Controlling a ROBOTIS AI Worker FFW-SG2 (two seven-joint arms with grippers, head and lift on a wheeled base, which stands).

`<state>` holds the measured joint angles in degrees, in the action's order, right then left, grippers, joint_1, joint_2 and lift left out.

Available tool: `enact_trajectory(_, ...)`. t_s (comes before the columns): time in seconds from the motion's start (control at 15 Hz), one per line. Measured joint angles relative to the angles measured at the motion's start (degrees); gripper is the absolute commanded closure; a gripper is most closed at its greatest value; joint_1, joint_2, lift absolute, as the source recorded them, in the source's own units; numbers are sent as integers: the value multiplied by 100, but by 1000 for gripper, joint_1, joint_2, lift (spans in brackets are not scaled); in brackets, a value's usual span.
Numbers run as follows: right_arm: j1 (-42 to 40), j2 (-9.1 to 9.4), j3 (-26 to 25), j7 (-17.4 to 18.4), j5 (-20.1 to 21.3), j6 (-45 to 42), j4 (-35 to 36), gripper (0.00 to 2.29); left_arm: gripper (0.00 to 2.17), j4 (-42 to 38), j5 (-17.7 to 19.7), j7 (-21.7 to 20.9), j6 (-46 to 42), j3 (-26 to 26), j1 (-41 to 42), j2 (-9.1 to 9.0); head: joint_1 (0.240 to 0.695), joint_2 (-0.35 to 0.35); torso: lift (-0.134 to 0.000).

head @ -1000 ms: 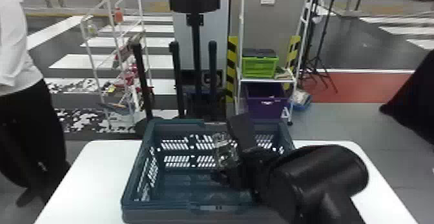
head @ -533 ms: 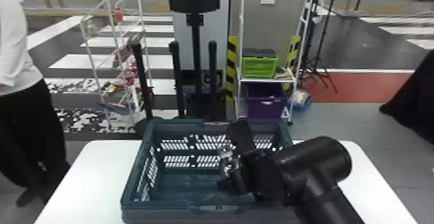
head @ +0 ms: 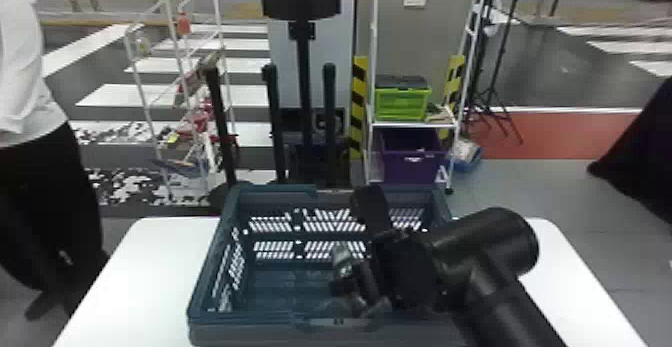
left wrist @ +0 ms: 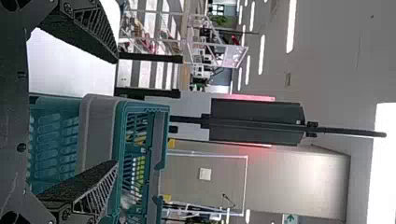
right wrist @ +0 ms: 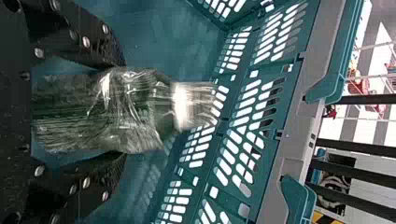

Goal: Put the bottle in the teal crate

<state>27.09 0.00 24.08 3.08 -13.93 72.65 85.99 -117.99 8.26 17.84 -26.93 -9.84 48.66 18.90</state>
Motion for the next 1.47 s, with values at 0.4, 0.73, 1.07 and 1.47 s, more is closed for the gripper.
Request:
enact_trajectory(0.4, -449, 0, 10, 0, -42, -1401, 456, 43, 117, -27, -9, 11, -71, 0, 39, 0, 499, 0, 0)
enact_trajectory(0.73, -1467, -137, -19, 119, 378, -2031, 1925, 43, 117, -7, -9, 10, -71, 0, 26, 0, 499, 0, 0)
enact_trajectory(1.07, -3062, -620, -203, 176, 1125, -3911, 3189, 43, 117, 18, -9, -1, -39, 0, -14, 0, 499, 0, 0)
enact_trajectory(1.47, -5266, -799, -1005, 176, 1179, -6920, 3847, 46, 117, 13, 9, -18, 49, -19, -74, 3, 499, 0, 0)
